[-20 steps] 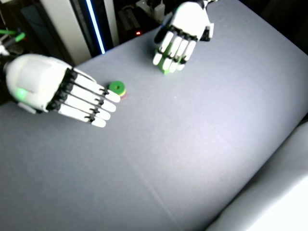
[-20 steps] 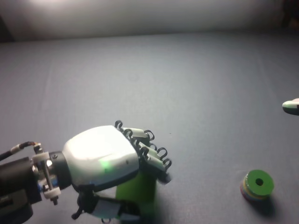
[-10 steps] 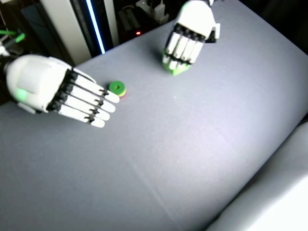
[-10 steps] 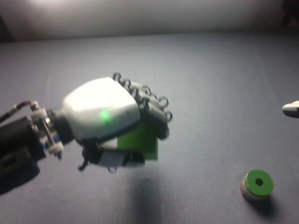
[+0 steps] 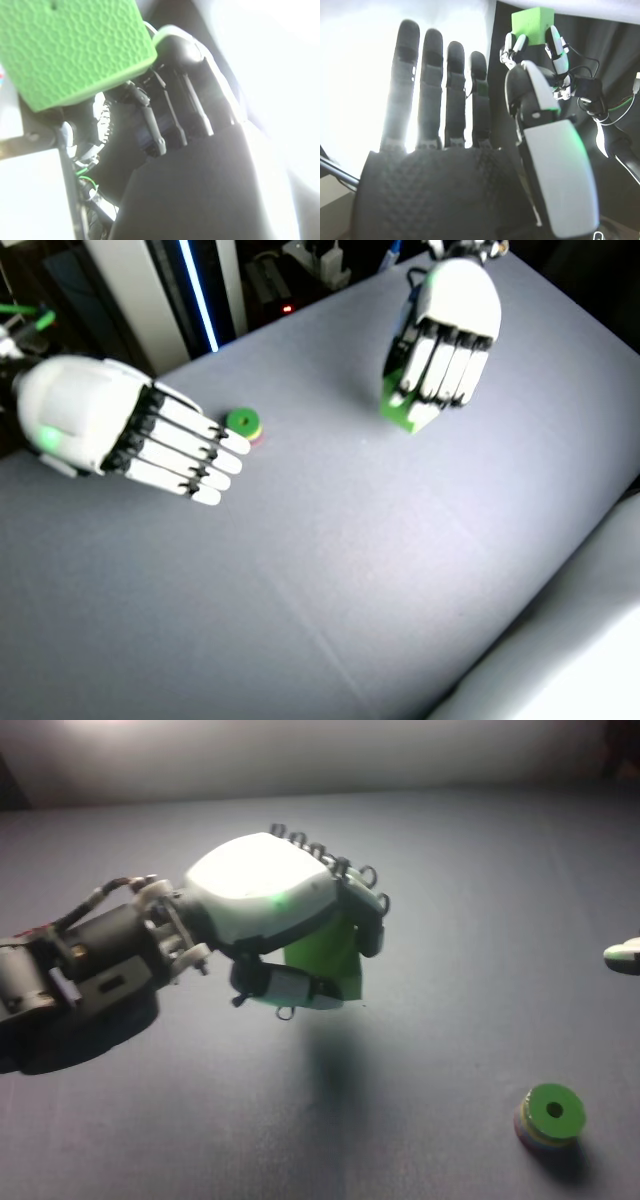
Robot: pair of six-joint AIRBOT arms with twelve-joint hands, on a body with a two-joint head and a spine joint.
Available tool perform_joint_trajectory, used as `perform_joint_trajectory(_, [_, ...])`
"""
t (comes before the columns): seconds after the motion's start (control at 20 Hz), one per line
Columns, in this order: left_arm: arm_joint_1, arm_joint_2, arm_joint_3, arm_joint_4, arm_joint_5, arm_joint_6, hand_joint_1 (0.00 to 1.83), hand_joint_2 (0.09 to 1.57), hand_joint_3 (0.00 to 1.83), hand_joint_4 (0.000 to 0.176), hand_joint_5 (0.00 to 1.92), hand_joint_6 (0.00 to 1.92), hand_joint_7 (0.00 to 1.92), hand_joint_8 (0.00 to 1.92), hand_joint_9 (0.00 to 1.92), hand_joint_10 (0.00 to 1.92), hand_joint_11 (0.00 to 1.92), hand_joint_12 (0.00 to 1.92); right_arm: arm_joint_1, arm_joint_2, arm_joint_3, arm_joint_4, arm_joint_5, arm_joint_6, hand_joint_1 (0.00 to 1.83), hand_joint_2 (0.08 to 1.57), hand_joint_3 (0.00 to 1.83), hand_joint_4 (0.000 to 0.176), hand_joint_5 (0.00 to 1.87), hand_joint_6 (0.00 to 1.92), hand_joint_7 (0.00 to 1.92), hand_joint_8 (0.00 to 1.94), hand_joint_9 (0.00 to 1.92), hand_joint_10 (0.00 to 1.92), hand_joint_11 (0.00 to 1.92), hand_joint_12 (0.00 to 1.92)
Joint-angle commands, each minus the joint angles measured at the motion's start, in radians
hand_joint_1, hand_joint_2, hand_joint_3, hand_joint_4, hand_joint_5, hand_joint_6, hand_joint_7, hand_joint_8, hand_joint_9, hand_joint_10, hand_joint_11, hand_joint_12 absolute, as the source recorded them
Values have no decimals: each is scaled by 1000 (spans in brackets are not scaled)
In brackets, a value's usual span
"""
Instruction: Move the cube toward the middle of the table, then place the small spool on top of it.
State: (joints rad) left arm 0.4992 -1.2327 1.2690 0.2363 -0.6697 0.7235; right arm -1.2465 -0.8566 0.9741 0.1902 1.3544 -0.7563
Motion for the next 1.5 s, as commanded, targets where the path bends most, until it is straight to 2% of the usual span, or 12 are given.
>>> perform_joint_trajectory(0.0, [-16, -2, 9, -10, -92, -10, 1295, 1059, 0, 0, 1122, 473, 1142, 948, 1157, 633, 930, 1161, 3, -2, 5, 9, 117, 9, 723, 1362, 0, 0, 573, 0, 639, 0, 695, 0, 652, 94])
perform_joint_trajectory(0.35, [-16, -95, 77, -1, -44, -47, 1284, 1075, 2, 0, 1159, 367, 1063, 1100, 1217, 568, 930, 1196, 3, -10, 11, 12, 110, 13, 676, 1401, 2, 0, 657, 0, 746, 0, 761, 0, 508, 535])
perform_joint_trajectory(0.45, [-14, -101, 83, -2, -35, -47, 1284, 1069, 0, 0, 1219, 281, 1063, 1095, 1245, 528, 961, 1232, 3, -11, 11, 20, 110, 14, 921, 1405, 4, 0, 497, 1620, 877, 7, 893, 17, 551, 816])
perform_joint_trajectory(0.55, [-8, -108, 90, -4, -26, -47, 1278, 1091, 0, 0, 1210, 243, 997, 1217, 1149, 872, 964, 1380, 5, -11, 13, 20, 111, 14, 1027, 1421, 0, 0, 351, 1859, 610, 1529, 904, 11, 547, 944])
perform_joint_trajectory(0.7, [-4, -116, 96, -4, -19, -47, 1260, 1110, 0, 0, 988, 872, 985, 1042, 1048, 834, 874, 1374, 5, -12, 15, 19, 112, 14, 789, 1516, 0, 0, 342, 1901, 646, 114, 786, 1, 420, 841])
perform_joint_trajectory(0.8, [0, -115, 96, -4, -17, -47, 1081, 1040, 0, 0, 712, 89, 810, 209, 811, 393, 489, 1161, 6, -12, 15, 18, 113, 14, 774, 1527, 0, 0, 327, 1920, 653, 17, 741, 0, 304, 847])
perform_joint_trajectory(0.85, [2, -115, 96, -4, -17, -47, 1025, 1043, 0, 0, 650, 18, 772, 53, 771, 218, 389, 1071, 6, -12, 16, 18, 113, 14, 959, 1454, 19, 0, 311, 1921, 578, 1309, 744, 1, 285, 836])
perform_joint_trajectory(0.9, [5, -114, 96, -8, -17, -47, 988, 1020, 0, 22, 562, 3, 725, 10, 770, 120, 387, 964, 6, -12, 16, 18, 113, 14, 814, 1515, 0, 0, 324, 1921, 469, 694, 764, 19, 314, 840])
perform_joint_trajectory(0.95, [7, -113, 96, -10, -17, -47, 955, 1005, 0, 47, 483, 0, 646, 1, 704, 65, 338, 919, 6, -13, 17, 18, 113, 14, 966, 1463, 0, 0, 312, 1921, 538, 1447, 769, 19, 299, 841])
perform_joint_trajectory(1.15, [14, -101, 88, -19, -35, -47, 929, 965, 0, 99, 319, 0, 343, 0, 383, 0, 77, 771, 8, -13, 17, 14, 113, 14, 808, 1526, 0, 0, 324, 1921, 627, 67, 758, 3, 262, 828])
perform_joint_trajectory(1.25, [22, -88, 77, -28, -54, -47, 882, 962, 0, 131, 254, 0, 247, 0, 303, 0, 2, 787, 10, -13, 18, 13, 113, 14, 750, 1510, 5, 0, 312, 378, 627, 12, 746, 11, 299, 812])
perform_joint_trajectory(1.45, [23, -82, 68, -28, -69, -47, 829, 938, 0, 170, 188, 5, 149, 1, 136, 4, 0, 463, 10, -13, 18, 12, 113, 14, 692, 1470, 0, 0, 387, 8, 559, 1, 698, 1, 396, 720])
